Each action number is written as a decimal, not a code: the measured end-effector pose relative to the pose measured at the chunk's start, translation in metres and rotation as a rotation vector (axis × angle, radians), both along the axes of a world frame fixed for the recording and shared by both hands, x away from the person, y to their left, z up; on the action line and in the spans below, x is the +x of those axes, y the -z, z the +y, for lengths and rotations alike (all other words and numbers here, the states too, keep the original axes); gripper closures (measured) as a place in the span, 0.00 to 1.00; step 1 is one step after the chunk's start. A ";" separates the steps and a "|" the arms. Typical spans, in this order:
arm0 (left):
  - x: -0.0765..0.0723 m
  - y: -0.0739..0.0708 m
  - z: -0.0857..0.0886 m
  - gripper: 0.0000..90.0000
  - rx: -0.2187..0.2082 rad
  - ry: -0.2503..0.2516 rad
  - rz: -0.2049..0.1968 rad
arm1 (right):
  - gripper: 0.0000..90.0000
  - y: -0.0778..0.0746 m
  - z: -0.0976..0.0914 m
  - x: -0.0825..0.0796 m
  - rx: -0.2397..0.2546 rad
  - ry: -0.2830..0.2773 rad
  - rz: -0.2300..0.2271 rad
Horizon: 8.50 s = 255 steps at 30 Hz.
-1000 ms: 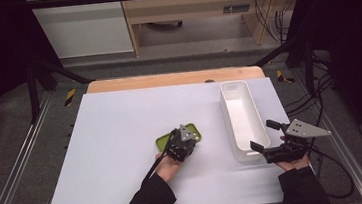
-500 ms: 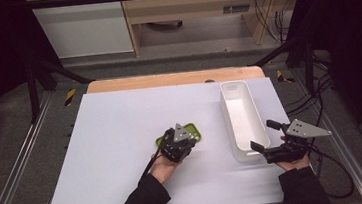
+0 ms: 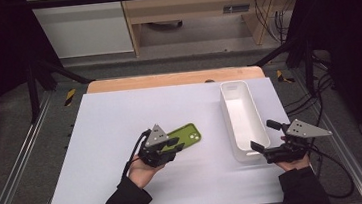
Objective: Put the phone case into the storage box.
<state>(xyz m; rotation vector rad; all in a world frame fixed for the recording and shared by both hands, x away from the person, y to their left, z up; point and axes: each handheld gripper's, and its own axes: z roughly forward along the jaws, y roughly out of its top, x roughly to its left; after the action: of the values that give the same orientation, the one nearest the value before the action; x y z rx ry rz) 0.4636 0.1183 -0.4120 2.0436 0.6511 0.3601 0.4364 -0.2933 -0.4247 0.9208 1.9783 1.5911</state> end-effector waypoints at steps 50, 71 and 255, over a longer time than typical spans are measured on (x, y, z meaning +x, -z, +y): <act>0.049 -0.020 0.035 0.03 -0.004 -0.088 0.001 | 0.00 0.001 0.000 0.001 0.002 -0.001 0.002; 0.069 -0.021 0.021 0.03 0.043 -0.091 0.003 | 0.00 0.001 0.000 0.001 -0.002 -0.004 0.006; 0.082 0.017 0.035 0.97 0.170 -0.173 0.111 | 0.00 0.001 0.001 0.001 0.000 -0.011 0.005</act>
<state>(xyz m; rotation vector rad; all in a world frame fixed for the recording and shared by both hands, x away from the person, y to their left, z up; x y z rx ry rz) 0.5452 0.1529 -0.4289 2.1860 0.8957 0.4166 0.4374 -0.2926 -0.4260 0.9167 1.9898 1.5964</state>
